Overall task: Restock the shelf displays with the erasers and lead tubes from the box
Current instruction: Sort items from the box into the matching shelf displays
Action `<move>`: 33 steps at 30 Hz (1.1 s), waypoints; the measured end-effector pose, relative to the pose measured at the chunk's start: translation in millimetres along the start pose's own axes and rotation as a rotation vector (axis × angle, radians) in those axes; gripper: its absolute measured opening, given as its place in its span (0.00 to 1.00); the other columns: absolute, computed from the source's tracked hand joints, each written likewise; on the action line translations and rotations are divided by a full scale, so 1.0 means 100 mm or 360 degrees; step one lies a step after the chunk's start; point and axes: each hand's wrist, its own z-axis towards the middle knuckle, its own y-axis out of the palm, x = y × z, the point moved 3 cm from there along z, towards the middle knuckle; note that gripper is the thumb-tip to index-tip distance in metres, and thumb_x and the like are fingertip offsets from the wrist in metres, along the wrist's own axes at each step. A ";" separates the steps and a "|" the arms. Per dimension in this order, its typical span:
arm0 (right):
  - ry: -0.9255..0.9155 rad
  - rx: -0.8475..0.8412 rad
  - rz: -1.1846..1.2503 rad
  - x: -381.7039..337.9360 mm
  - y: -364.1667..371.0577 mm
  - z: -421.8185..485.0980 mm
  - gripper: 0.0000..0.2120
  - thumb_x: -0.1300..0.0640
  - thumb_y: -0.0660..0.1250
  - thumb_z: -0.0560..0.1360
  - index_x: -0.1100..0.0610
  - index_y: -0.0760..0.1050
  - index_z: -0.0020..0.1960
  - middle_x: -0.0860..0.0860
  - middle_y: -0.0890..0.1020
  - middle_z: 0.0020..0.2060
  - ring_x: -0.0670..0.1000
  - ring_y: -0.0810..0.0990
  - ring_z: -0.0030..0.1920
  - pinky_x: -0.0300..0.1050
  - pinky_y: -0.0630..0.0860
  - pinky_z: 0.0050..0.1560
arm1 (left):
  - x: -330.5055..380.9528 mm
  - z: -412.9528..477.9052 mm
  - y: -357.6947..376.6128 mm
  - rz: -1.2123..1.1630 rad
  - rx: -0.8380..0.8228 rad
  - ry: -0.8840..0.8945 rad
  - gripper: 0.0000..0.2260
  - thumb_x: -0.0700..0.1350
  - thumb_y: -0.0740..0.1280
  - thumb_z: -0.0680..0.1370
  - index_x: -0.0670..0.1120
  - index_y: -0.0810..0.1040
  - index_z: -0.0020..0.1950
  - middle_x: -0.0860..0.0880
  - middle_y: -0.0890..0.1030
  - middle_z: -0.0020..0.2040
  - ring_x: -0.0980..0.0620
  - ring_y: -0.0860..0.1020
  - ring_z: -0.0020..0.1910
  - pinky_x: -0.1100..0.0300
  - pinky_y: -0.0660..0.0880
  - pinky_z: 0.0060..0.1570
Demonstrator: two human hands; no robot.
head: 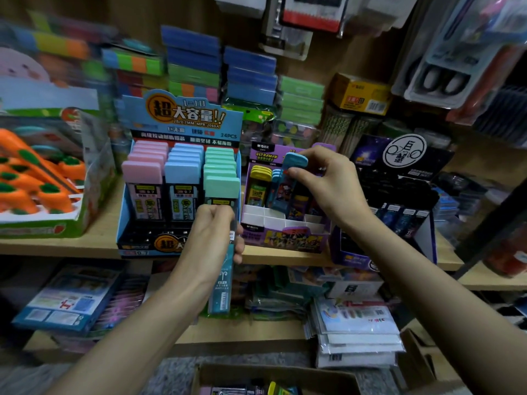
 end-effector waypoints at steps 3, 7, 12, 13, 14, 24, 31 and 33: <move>-0.0003 0.0037 0.0042 -0.01 0.01 0.03 0.07 0.58 0.72 0.71 0.56 0.79 0.49 0.44 0.80 0.40 0.39 0.76 0.39 0.30 0.71 0.42 | 0.02 0.00 0.00 0.0057 0.0017 0.0044 0.06 0.40 0.55 0.80 0.45 0.67 0.44 0.45 0.73 0.37 0.59 0.71 0.22 0.64 0.68 0.21; 0.0037 -0.0045 0.0050 0.02 0.10 0.03 0.12 0.58 0.72 0.71 0.54 0.72 0.51 0.45 0.80 0.40 0.40 0.79 0.42 0.36 0.76 0.42 | 0.04 -0.02 0.01 0.0111 -0.0013 0.0088 0.06 0.39 0.56 0.81 0.46 0.69 0.46 0.47 0.76 0.37 0.59 0.74 0.24 0.65 0.71 0.22; -0.0263 -0.0124 -0.0650 0.05 0.22 0.02 0.16 0.52 0.73 0.70 0.59 0.73 0.51 0.55 0.75 0.49 0.56 0.70 0.53 0.51 0.68 0.51 | 0.04 -0.02 0.00 0.0113 -0.0059 0.0113 0.04 0.42 0.58 0.81 0.48 0.73 0.49 0.52 0.80 0.36 0.60 0.78 0.28 0.66 0.75 0.27; -0.0285 -0.0145 -0.0724 0.06 0.25 0.01 0.17 0.51 0.73 0.70 0.59 0.73 0.52 0.55 0.74 0.50 0.56 0.69 0.54 0.50 0.67 0.51 | 0.04 -0.02 0.00 0.0089 -0.0078 0.0109 0.04 0.42 0.59 0.81 0.47 0.73 0.51 0.52 0.82 0.35 0.60 0.79 0.30 0.65 0.76 0.28; -0.0291 -0.0159 -0.0784 0.06 0.27 0.00 0.17 0.51 0.72 0.71 0.59 0.72 0.53 0.55 0.74 0.52 0.57 0.69 0.55 0.49 0.66 0.52 | 0.04 -0.03 0.00 0.0065 -0.0099 0.0103 0.04 0.42 0.59 0.81 0.47 0.74 0.51 0.53 0.82 0.35 0.59 0.80 0.31 0.65 0.77 0.29; 0.0159 -0.0464 0.0285 -0.32 0.12 -0.59 0.04 0.54 0.67 0.76 0.54 0.76 0.50 0.48 0.80 0.43 0.43 0.77 0.43 0.39 0.73 0.46 | 0.03 -0.09 0.13 -0.0188 -0.0107 -0.0012 0.08 0.44 0.65 0.77 0.46 0.78 0.55 0.44 0.81 0.50 0.48 0.79 0.49 0.55 0.75 0.47; 0.0432 -0.0415 0.0675 -0.18 -0.05 -0.96 0.06 0.63 0.67 0.75 0.53 0.75 0.47 0.51 0.78 0.36 0.48 0.79 0.40 0.42 0.77 0.42 | -0.09 -0.21 0.51 -0.0174 -0.0297 0.0012 0.06 0.42 0.66 0.76 0.50 0.80 0.51 0.53 0.84 0.43 0.57 0.82 0.43 0.66 0.76 0.37; 0.0412 -0.0372 0.0615 -0.12 -0.22 -0.94 0.07 0.64 0.68 0.74 0.52 0.75 0.45 0.50 0.78 0.35 0.47 0.77 0.38 0.42 0.76 0.40 | -0.10 -0.20 0.61 0.0155 -0.0324 0.0204 0.07 0.45 0.66 0.77 0.54 0.79 0.53 0.54 0.82 0.49 0.60 0.80 0.49 0.69 0.75 0.41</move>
